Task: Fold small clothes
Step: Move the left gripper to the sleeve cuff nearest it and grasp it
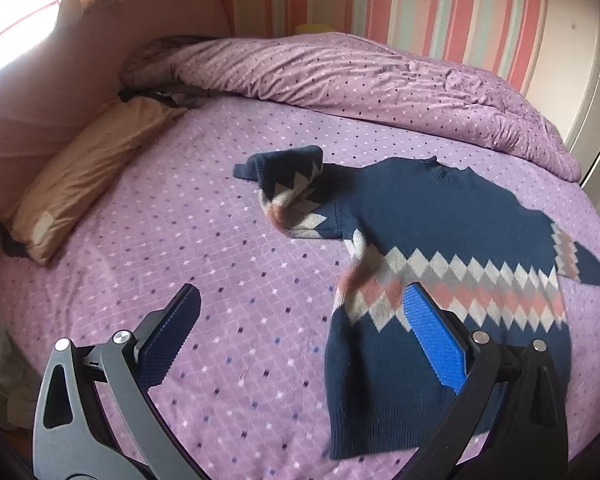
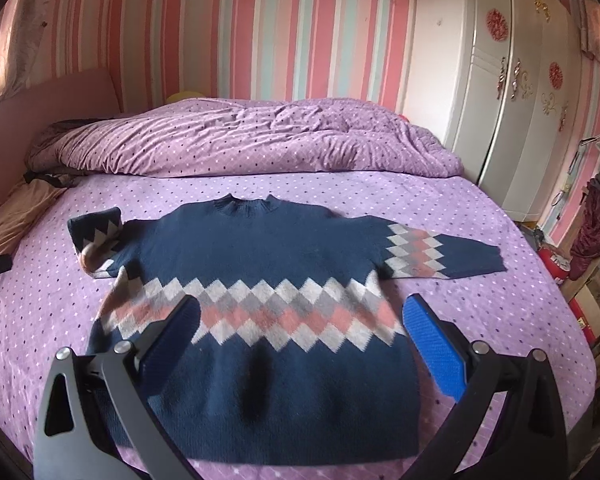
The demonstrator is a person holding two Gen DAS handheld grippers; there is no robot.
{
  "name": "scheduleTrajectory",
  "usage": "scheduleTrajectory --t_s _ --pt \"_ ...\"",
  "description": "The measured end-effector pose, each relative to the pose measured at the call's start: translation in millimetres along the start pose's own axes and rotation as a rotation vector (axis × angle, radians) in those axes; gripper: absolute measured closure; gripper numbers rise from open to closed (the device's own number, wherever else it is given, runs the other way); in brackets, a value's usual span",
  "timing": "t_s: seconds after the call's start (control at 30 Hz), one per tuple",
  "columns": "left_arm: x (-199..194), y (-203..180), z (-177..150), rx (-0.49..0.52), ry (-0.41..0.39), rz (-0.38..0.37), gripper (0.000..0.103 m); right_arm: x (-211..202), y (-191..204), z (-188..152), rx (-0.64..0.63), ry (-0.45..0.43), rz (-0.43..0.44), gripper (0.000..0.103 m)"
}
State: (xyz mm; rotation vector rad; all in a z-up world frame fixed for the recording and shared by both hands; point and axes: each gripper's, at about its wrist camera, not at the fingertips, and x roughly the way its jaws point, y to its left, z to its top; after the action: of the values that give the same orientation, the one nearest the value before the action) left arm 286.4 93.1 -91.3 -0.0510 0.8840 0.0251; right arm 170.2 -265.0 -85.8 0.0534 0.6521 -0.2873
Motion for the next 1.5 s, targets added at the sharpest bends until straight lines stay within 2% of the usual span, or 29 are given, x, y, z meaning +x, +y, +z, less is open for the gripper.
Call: scheduleTrajectory --t_s 0.13,0.3,0.4,0.6,0.67,0.7,0.83,0.97,1.1,1.2,1.3,1.37,1.43,1.5 --pt "38 17 19 0.006 0.016 -0.006 0.003 23 15 10 -0.024 0.002 0.009 0.001" --pt "105 29 46 0.080 0.040 0.096 0.003 61 38 28 -0.045 -0.019 -0.007 0.001" --pt "142 40 64 0.068 0.059 0.110 0.003 84 53 37 -0.066 -0.027 -0.014 0.001" --pt "208 73 111 -0.016 0.088 0.004 0.003 119 84 43 -0.139 -0.042 -0.045 0.001" --pt "229 83 125 -0.044 0.112 -0.008 0.003 128 91 41 -0.148 -0.033 -0.049 0.001" --pt "242 90 134 -0.061 0.124 -0.049 0.003 131 92 39 -0.150 -0.029 -0.048 0.001" --pt "279 114 158 -0.145 0.168 -0.110 0.003 142 103 32 -0.166 -0.012 -0.047 0.001" --pt "321 133 161 -0.235 0.260 -0.168 0.003 147 112 25 -0.212 -0.019 -0.073 0.001" --pt "344 138 152 -0.313 0.296 -0.195 0.003 152 118 24 -0.250 -0.022 -0.083 0.001" --pt "343 128 151 -0.266 0.256 -0.137 0.003 156 123 28 -0.243 -0.003 -0.059 0.001" --pt "338 110 155 -0.142 0.187 -0.041 0.003 156 123 32 -0.194 0.012 0.004 0.001" --pt "338 98 157 -0.056 0.149 0.016 0.003 153 124 34 -0.194 0.002 -0.003 0.001" --pt "344 96 161 -0.032 0.144 0.009 0.003 152 126 34 -0.206 -0.008 -0.018 0.001" --pt "351 97 163 -0.047 0.163 -0.039 0.010 150 129 32 -0.228 -0.019 -0.043 0.001"
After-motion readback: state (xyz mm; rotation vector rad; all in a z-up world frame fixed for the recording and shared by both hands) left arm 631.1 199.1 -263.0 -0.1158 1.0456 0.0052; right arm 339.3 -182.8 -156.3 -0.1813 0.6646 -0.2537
